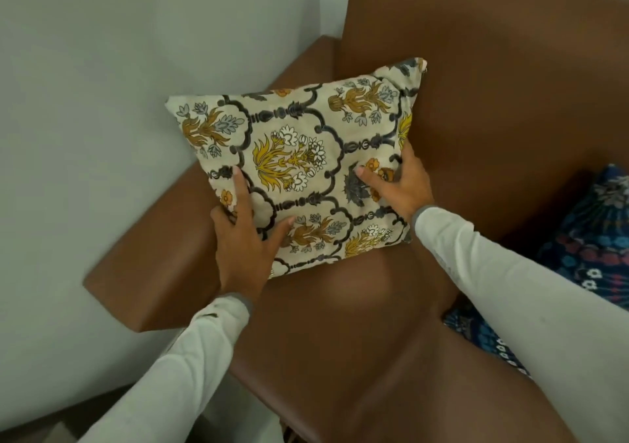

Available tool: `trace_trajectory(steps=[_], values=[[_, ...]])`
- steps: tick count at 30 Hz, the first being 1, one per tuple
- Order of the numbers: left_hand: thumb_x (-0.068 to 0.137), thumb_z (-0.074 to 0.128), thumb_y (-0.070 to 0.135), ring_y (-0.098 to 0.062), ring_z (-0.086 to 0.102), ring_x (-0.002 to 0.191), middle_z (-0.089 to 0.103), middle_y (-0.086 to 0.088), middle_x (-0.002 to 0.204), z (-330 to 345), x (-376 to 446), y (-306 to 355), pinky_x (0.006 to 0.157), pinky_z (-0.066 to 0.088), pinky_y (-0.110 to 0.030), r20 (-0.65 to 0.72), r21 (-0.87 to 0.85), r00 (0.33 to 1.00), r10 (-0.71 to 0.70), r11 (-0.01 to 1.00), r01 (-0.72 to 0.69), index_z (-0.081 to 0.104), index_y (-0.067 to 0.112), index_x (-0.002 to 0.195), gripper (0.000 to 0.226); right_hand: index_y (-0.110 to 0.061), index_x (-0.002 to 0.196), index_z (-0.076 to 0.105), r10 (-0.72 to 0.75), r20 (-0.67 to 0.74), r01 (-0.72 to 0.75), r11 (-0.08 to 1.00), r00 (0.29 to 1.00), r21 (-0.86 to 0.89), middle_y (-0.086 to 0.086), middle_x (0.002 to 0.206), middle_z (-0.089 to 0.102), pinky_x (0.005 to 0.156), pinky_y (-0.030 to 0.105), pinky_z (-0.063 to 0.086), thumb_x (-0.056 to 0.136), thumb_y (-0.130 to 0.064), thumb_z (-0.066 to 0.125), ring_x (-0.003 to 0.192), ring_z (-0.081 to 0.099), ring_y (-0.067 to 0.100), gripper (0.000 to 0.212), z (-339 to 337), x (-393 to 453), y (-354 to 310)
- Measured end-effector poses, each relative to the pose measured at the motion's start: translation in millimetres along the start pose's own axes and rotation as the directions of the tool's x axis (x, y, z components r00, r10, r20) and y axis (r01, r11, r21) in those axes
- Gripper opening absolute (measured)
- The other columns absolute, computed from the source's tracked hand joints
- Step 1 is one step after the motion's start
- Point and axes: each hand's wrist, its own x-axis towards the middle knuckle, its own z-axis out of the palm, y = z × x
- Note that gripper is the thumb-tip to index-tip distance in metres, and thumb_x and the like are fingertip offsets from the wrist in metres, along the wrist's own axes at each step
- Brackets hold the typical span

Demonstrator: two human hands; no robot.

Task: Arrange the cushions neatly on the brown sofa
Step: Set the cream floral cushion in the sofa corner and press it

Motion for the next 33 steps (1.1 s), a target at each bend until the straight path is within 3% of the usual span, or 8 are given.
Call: trace_trajectory(steps=[2, 4, 7, 10, 15, 22, 27, 33], values=[[0.091, 0.071, 0.068, -0.053, 0.047, 0.138, 0.034, -0.035, 0.157, -8, -4, 2, 0.112, 0.047, -0.066, -0.069, 0.223, 0.995, 0.072, 0.973, -0.055, 0.019, 0.017, 0.172, 0.109, -0.03, 0.171, 0.011, -0.115, -0.098, 0.095, 0.977, 0.988, -0.189, 0.017, 0.174, 0.026, 0.13, 0.056, 0.028, 0.077, -0.077, 0.076, 0.16, 0.028, 0.037, 0.123, -4, -8, -1], [0.092, 0.058, 0.079, -0.055, 0.032, 0.153, 0.026, -0.041, 0.166, -17, -3, 7, 0.123, 0.029, -0.07, -0.103, 0.466, 0.964, 0.246, 0.868, -0.172, 0.025, 0.01, 0.17, 0.109, -0.021, 0.172, 0.007, -0.344, -0.126, 0.258, 0.86, 0.931, -0.439, 0.025, 0.177, 0.011, 0.132, 0.057, 0.018, 0.078, -0.087, 0.064, 0.164, 0.017, 0.043, 0.128, -9, -14, -6], [0.096, 0.047, 0.083, -0.05, 0.025, 0.159, 0.026, -0.038, 0.169, -18, 16, 25, 0.128, 0.019, -0.068, -0.015, 0.606, 0.843, 0.538, 0.675, -0.42, 0.031, 0.007, 0.168, 0.106, -0.013, 0.171, 0.012, -0.553, 0.086, 0.489, 0.641, 0.829, -0.592, 0.032, 0.176, 0.004, 0.132, 0.06, 0.013, 0.076, -0.091, 0.059, 0.165, 0.008, 0.048, 0.131, -13, -14, -16], [0.098, 0.043, 0.081, -0.05, 0.026, 0.16, 0.024, -0.035, 0.171, -15, 50, 35, 0.13, 0.021, -0.066, 0.034, 0.627, 0.798, 0.602, 0.609, -0.485, 0.028, 0.009, 0.169, 0.102, -0.015, 0.17, 0.007, -0.511, 0.244, 0.544, 0.596, 0.824, -0.591, 0.034, 0.175, -0.005, 0.132, 0.061, 0.01, 0.071, -0.094, 0.055, 0.164, -0.002, 0.05, 0.136, -14, -7, -27], [0.099, 0.037, 0.084, -0.044, 0.024, 0.162, 0.021, -0.029, 0.174, -13, 66, 11, 0.13, 0.022, -0.064, 0.052, 0.665, 0.853, 0.52, 0.619, -0.418, 0.026, 0.012, 0.17, 0.102, -0.024, 0.171, 0.0, -0.487, 0.359, 0.579, 0.442, 0.796, -0.685, 0.031, 0.176, -0.009, 0.132, 0.052, 0.001, 0.069, -0.094, 0.062, 0.165, -0.004, 0.046, 0.139, -8, 6, -45], [0.1, 0.038, 0.081, -0.048, 0.027, 0.16, 0.024, -0.032, 0.172, -12, 70, 20, 0.128, 0.024, -0.068, 0.084, 0.672, 0.833, 0.547, 0.586, -0.453, 0.03, 0.01, 0.169, 0.1, -0.028, 0.171, -0.003, -0.475, 0.302, 0.49, 0.343, 0.827, -0.801, 0.027, 0.178, -0.002, 0.133, 0.062, 0.009, 0.072, -0.1, 0.052, 0.166, 0.004, 0.045, 0.135, -13, -1, -44], [0.101, 0.038, 0.078, -0.048, 0.025, 0.161, 0.022, -0.03, 0.173, -10, 58, 58, 0.127, 0.021, -0.071, 0.174, 0.624, 0.735, 0.655, 0.504, -0.596, 0.027, 0.012, 0.17, 0.096, -0.02, 0.172, 0.013, -0.503, 0.062, 0.307, 0.42, 0.862, -0.854, 0.029, 0.176, 0.016, 0.129, 0.069, 0.014, 0.084, -0.095, 0.038, 0.164, 0.017, 0.047, 0.119, -61, -38, -23], [0.103, 0.033, 0.077, -0.047, 0.023, 0.162, 0.022, -0.028, 0.175, 35, 17, 156, 0.127, 0.02, -0.071, 0.279, 0.462, 0.62, 0.734, 0.463, -0.756, 0.024, 0.013, 0.171, 0.094, -0.016, 0.171, 0.016, -0.44, -0.197, 0.028, 0.453, 0.876, -0.891, 0.029, 0.176, 0.017, 0.129, 0.069, 0.015, 0.09, -0.088, 0.041, 0.163, 0.019, 0.047, 0.112, -159, -110, 25]])
